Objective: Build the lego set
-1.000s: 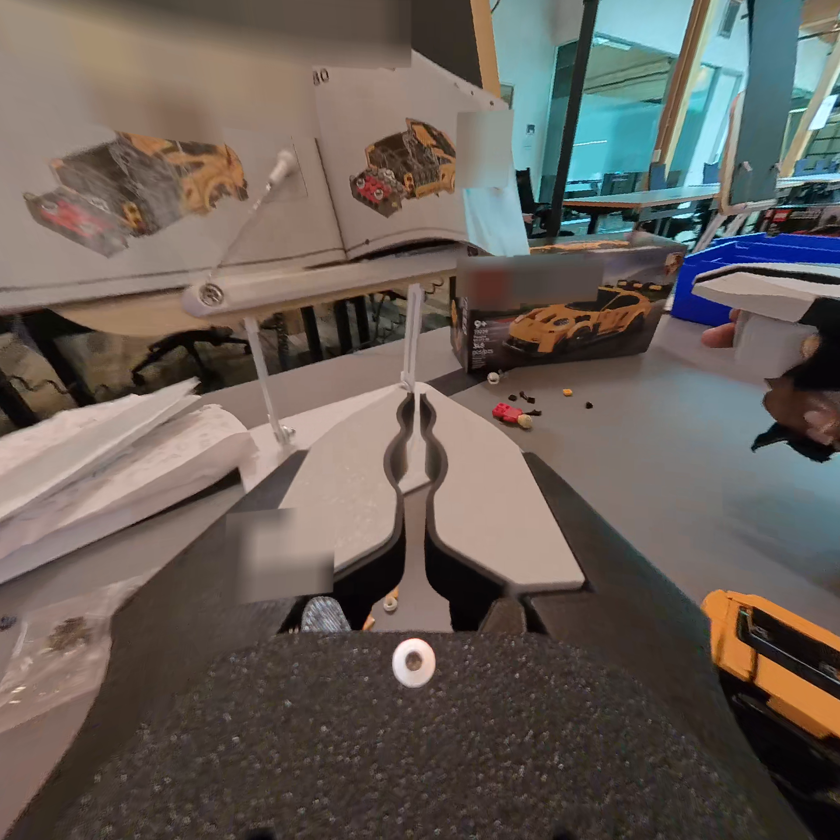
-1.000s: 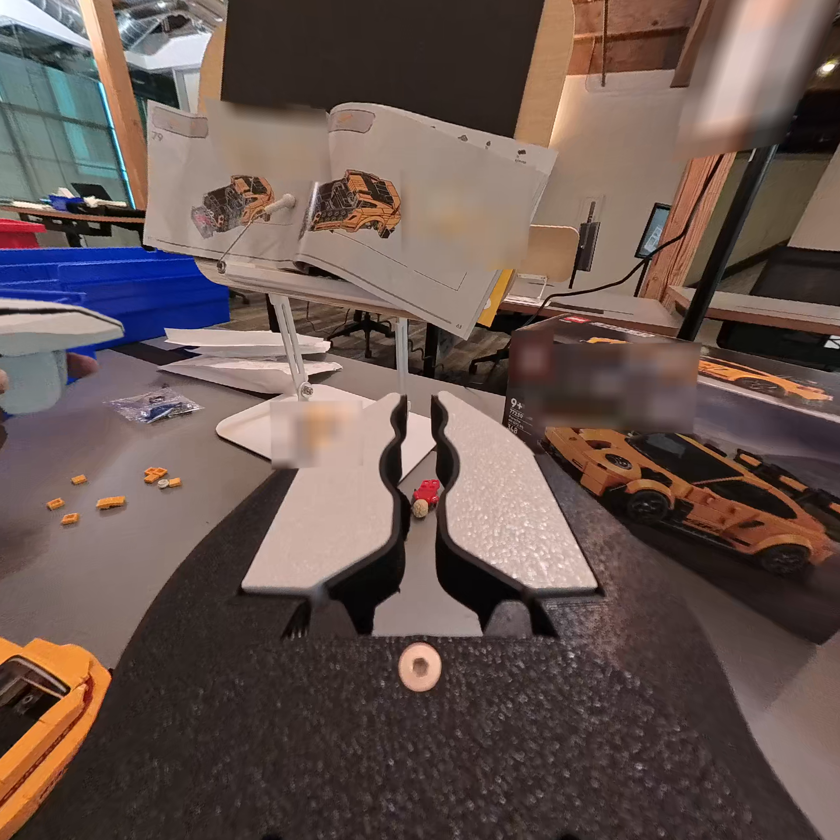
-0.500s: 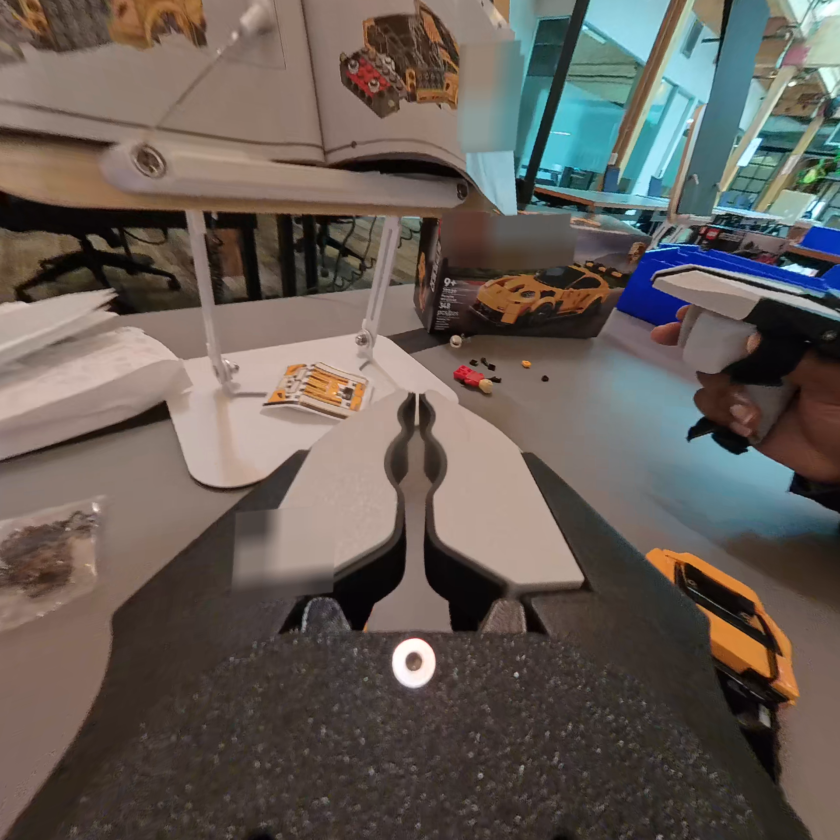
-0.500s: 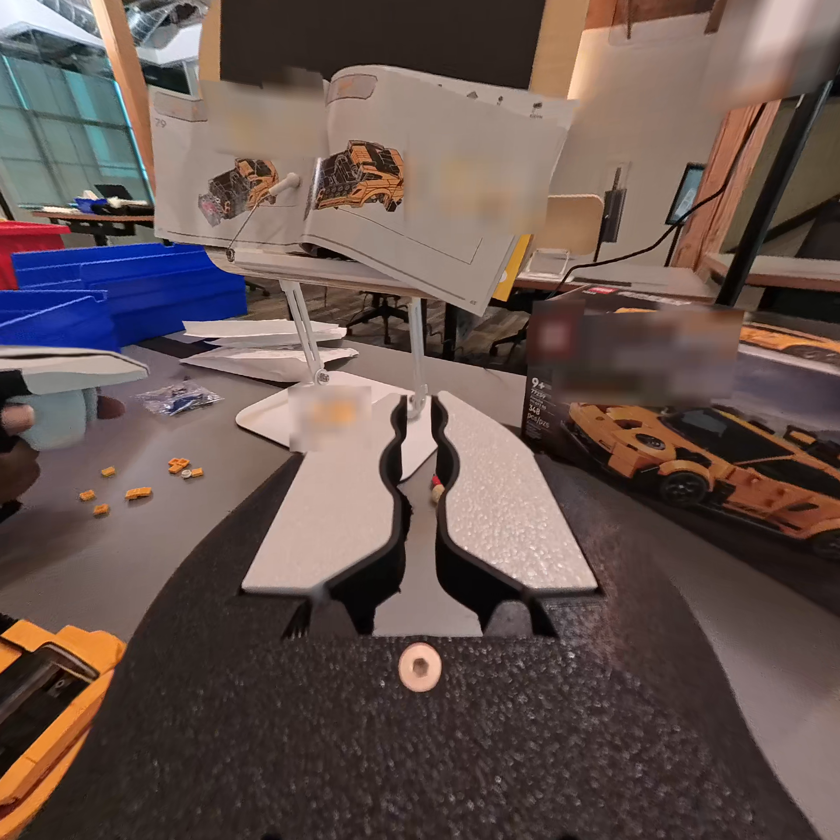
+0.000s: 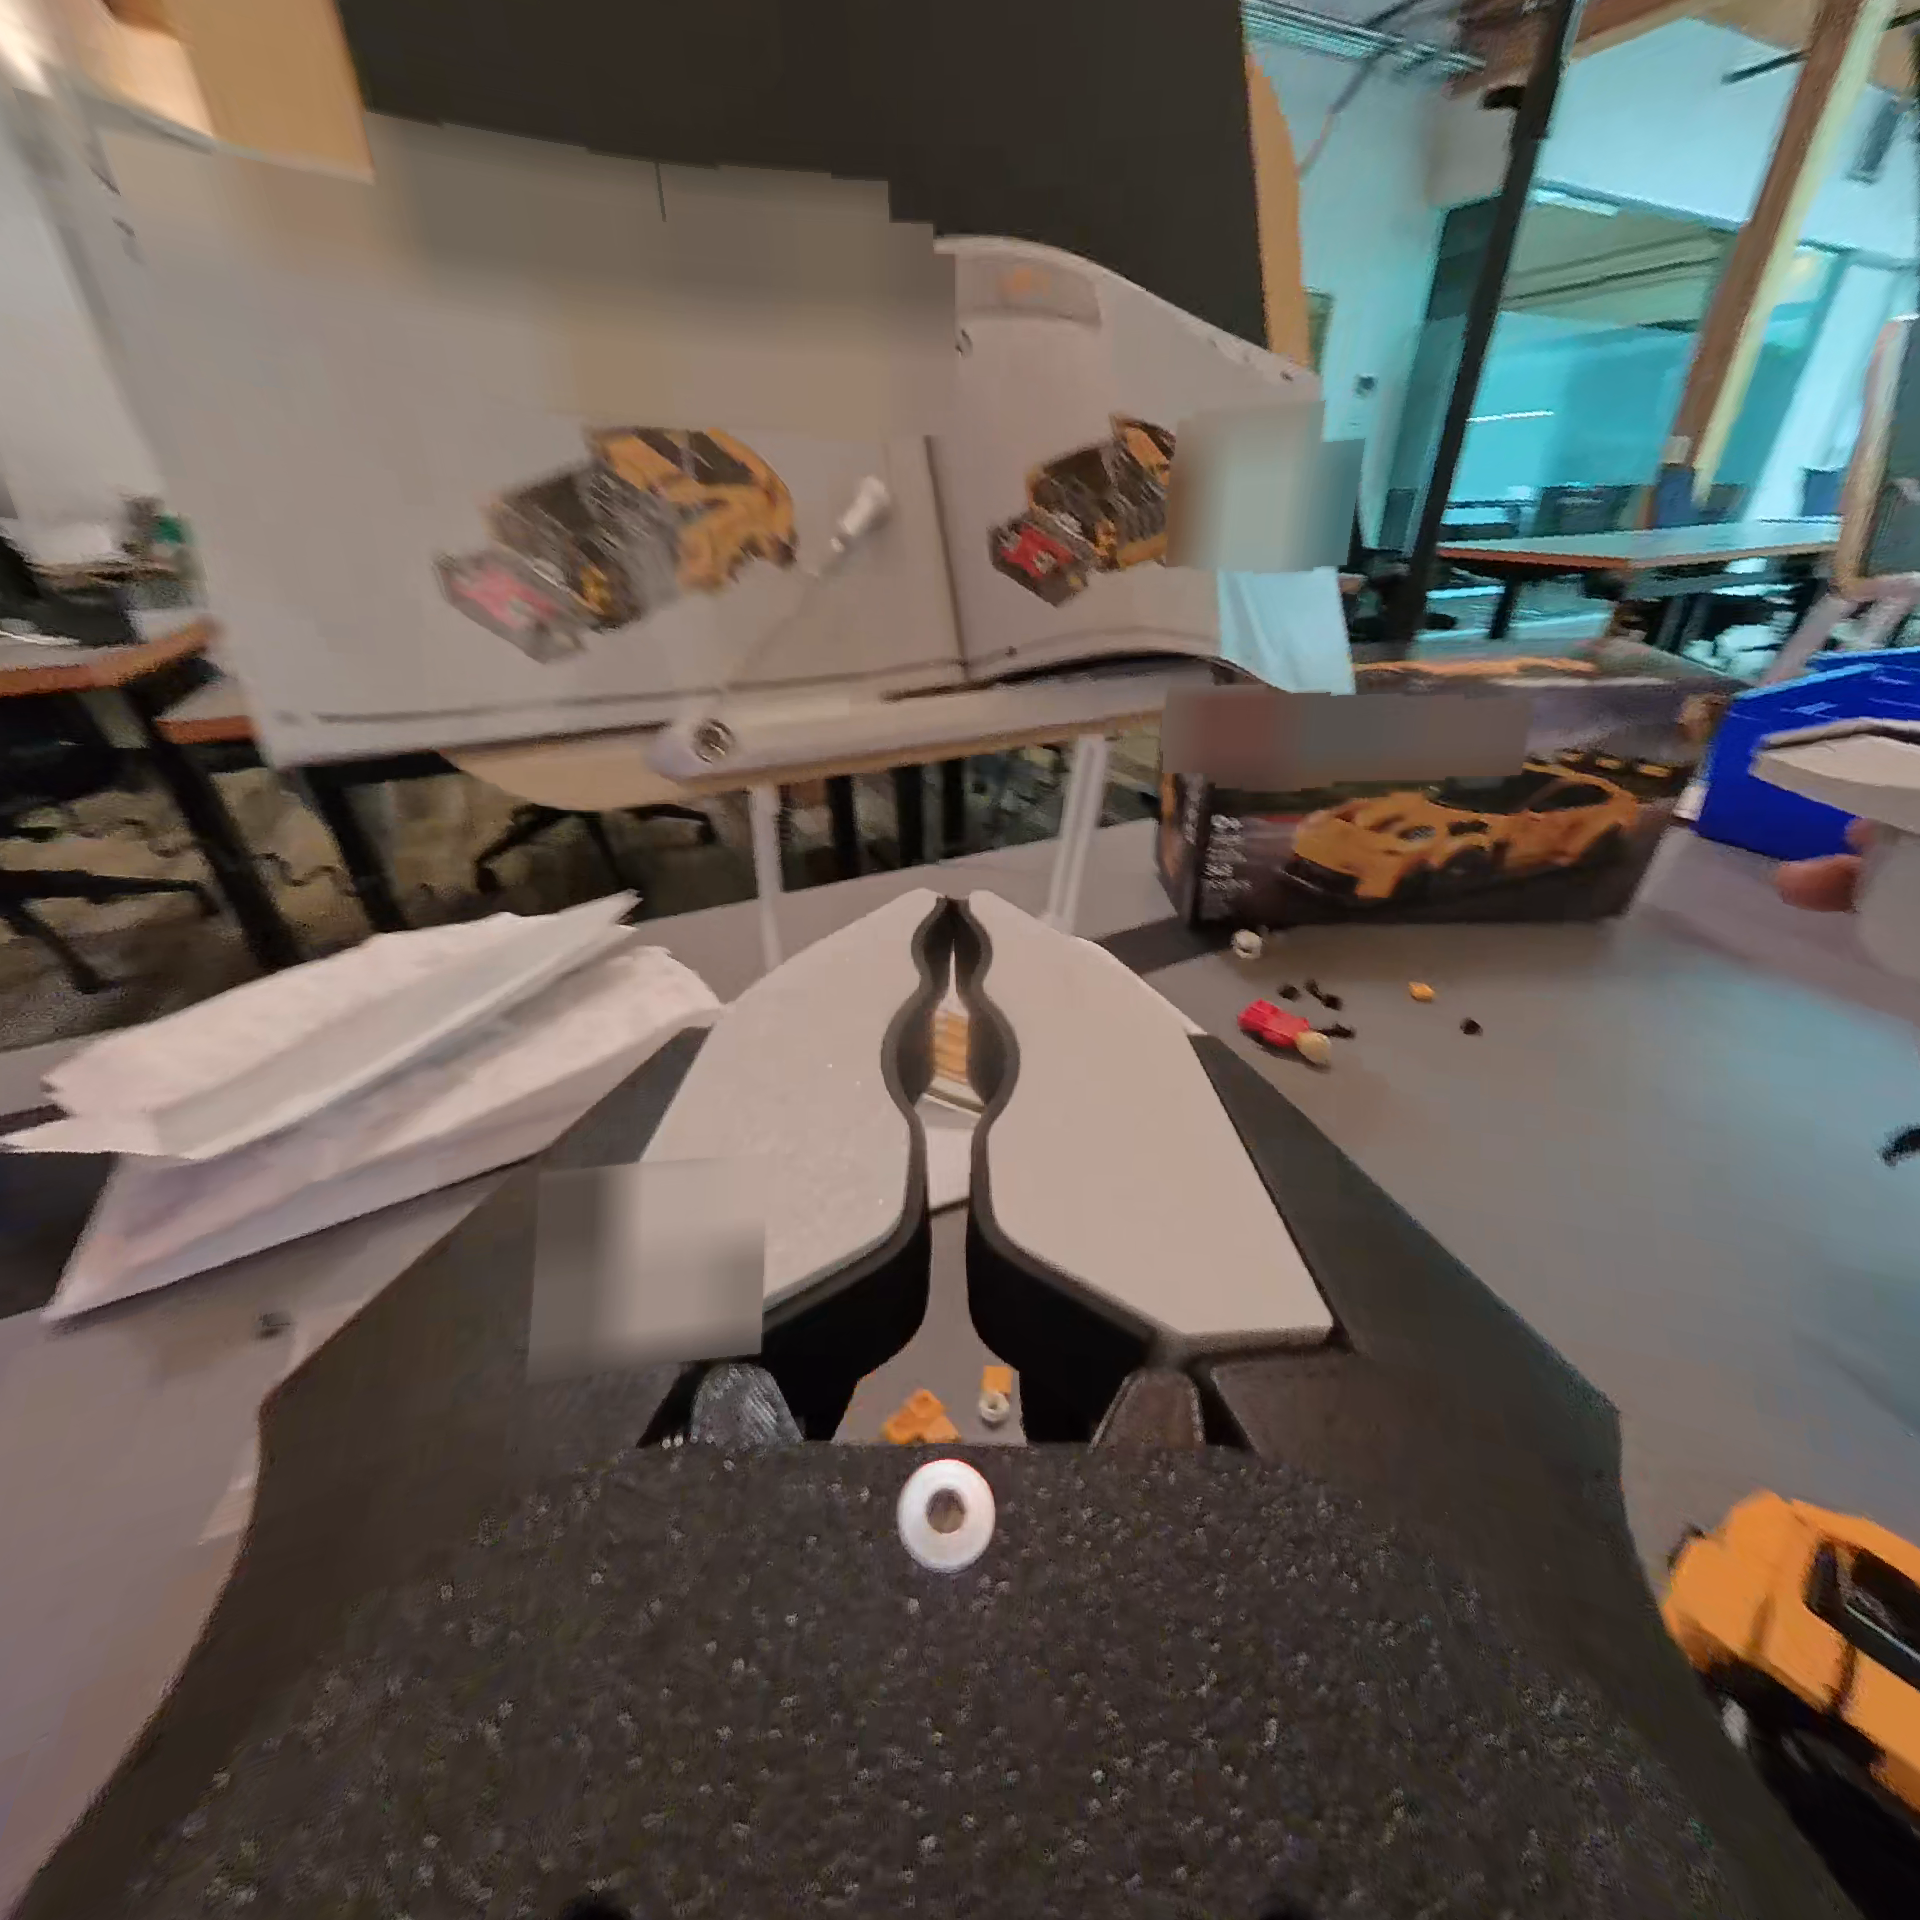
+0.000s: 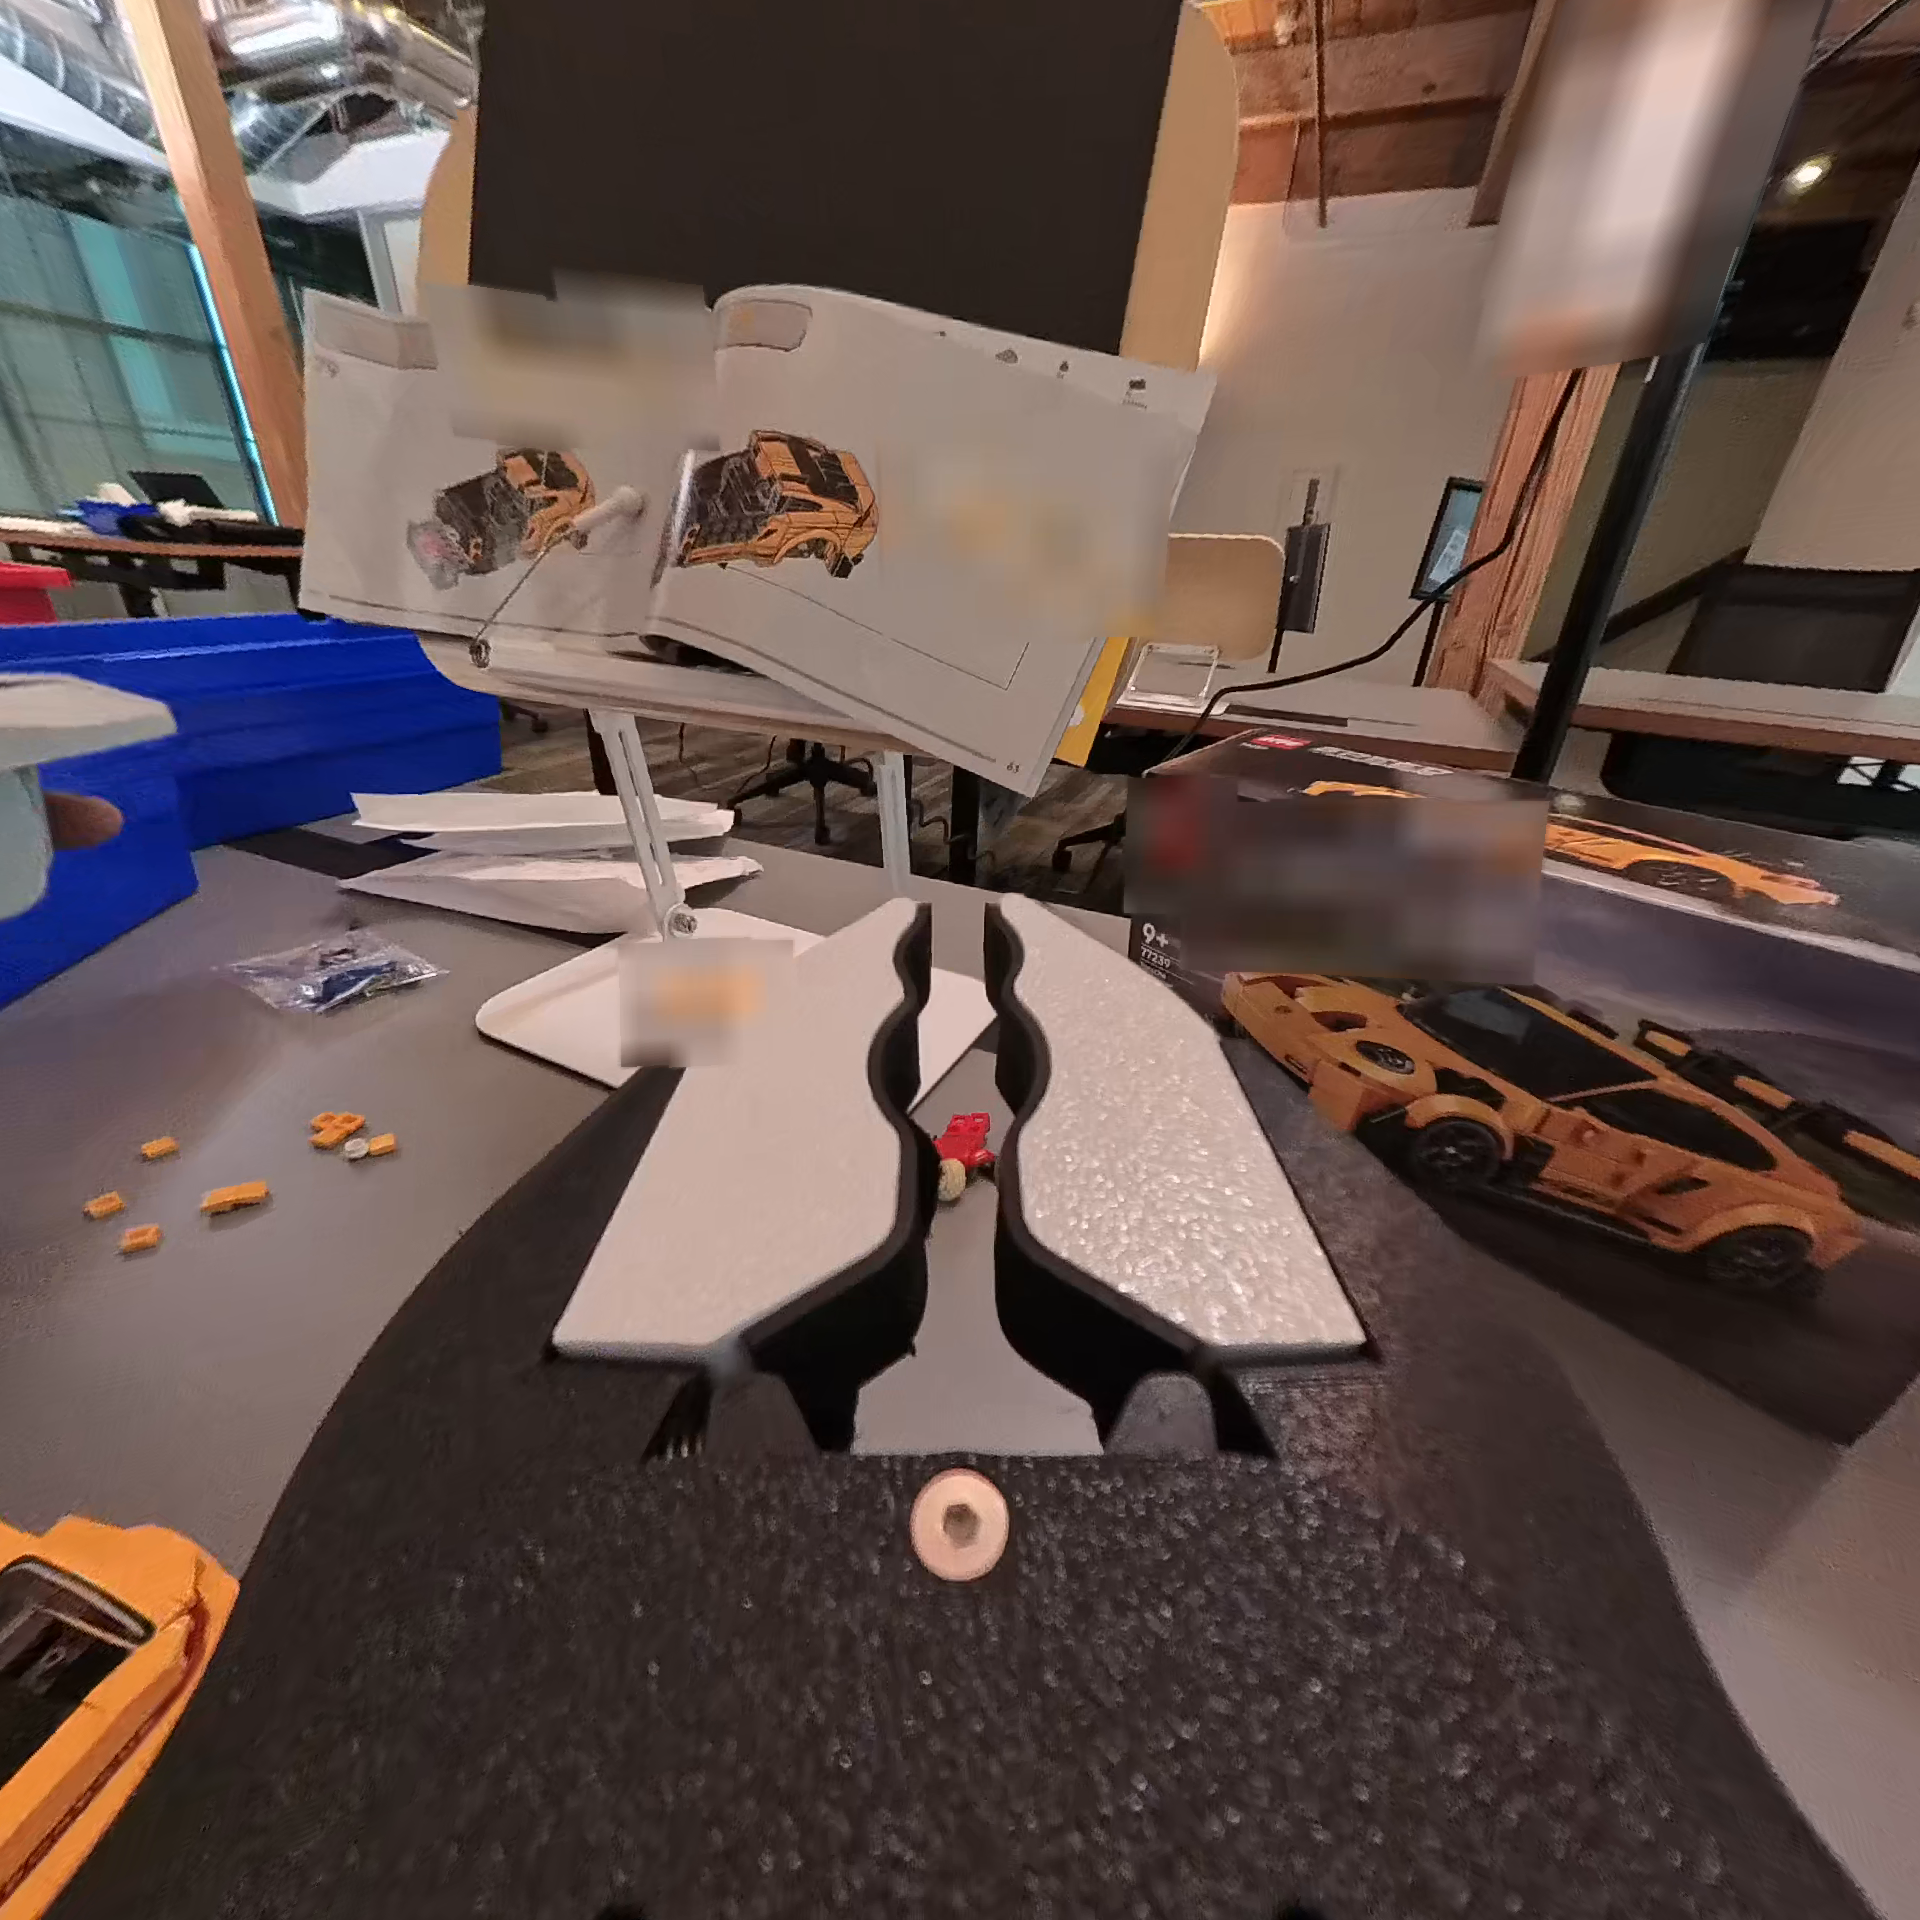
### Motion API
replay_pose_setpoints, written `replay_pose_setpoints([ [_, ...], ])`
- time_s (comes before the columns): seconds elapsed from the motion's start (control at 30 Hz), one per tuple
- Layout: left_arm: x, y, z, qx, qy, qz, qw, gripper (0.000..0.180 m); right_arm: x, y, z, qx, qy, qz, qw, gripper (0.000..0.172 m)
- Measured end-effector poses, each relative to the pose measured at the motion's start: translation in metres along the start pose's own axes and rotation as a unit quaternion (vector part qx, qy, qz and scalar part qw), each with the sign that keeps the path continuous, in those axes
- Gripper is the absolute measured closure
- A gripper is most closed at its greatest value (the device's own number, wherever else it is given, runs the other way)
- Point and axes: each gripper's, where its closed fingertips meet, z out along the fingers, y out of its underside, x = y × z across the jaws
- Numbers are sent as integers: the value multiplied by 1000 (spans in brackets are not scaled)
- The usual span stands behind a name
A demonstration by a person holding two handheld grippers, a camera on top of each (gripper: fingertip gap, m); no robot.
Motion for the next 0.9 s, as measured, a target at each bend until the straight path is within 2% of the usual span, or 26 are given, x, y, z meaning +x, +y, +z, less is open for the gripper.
replay_pose_setpoints([
  [0.27, -35, -35, 8, 23, -65, 32, 997, 180, -15, -16, 3, 24, 1, -35, 999, 172],
  [0.37, -52, -63, 23, 41, -86, 24, 995, 180, -30, -47, 20, 42, -14, -47, 998, 172],
  [0.5, -70, -106, 54, 71, -116, 17, 991, 180, -50, -111, 60, 89, -17, -55, 994, 172],
  [0.6, -84, -121, 71, 88, -135, -2, 987, 180, -59, -141, 82, 124, -15, -38, 991, 172],
  [0.7, -104, -113, 78, 84, -158, 2, 984, 180, -58, -131, 84, 141, -10, -17, 990, 172],
  [0.83, -123, -106, 81, 89, -183, 45, 978, 180, -55, -108, 87, 141, -4, -99, 985, 172],
  [0.9, -128, -112, 83, 95, -190, 64, 975, 180, -53, -107, 87, 146, -14, -81, 986, 172],
])
